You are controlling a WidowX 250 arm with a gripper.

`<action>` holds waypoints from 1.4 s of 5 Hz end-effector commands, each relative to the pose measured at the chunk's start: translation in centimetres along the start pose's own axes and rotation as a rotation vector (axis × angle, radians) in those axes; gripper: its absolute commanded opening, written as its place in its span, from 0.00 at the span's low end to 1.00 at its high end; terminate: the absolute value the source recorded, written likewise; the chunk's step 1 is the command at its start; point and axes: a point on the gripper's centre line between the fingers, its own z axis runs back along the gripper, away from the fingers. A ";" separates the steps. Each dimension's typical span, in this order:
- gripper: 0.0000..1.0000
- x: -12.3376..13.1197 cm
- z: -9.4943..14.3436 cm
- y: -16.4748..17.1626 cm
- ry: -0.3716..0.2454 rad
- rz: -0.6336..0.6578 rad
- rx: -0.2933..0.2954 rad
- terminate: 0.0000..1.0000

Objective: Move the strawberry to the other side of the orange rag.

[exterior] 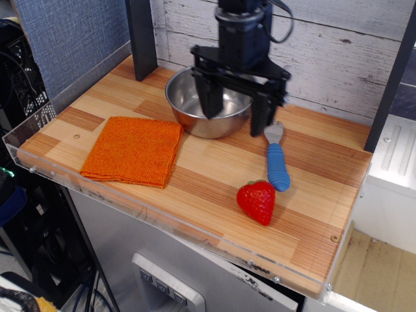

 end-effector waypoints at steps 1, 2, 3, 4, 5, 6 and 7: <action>1.00 -1.7 -0.3 -3.5 -0.019 -0.097 -0.005 0.00; 1.00 -2.5 -1.7 -2.6 0.046 -0.090 0.002 0.00; 1.00 -2.4 -3.5 -1.8 0.098 -0.082 -0.004 0.00; 1.00 -2.3 -5.6 -2.1 0.146 -0.075 -0.015 0.00; 1.00 -2.3 -6.8 -3.1 0.174 -0.100 -0.021 0.00; 1.00 -2.4 -7.1 -4.1 0.172 -0.130 -0.012 0.00; 0.00 -2.5 -7.2 -4.5 0.163 -0.137 -0.008 0.00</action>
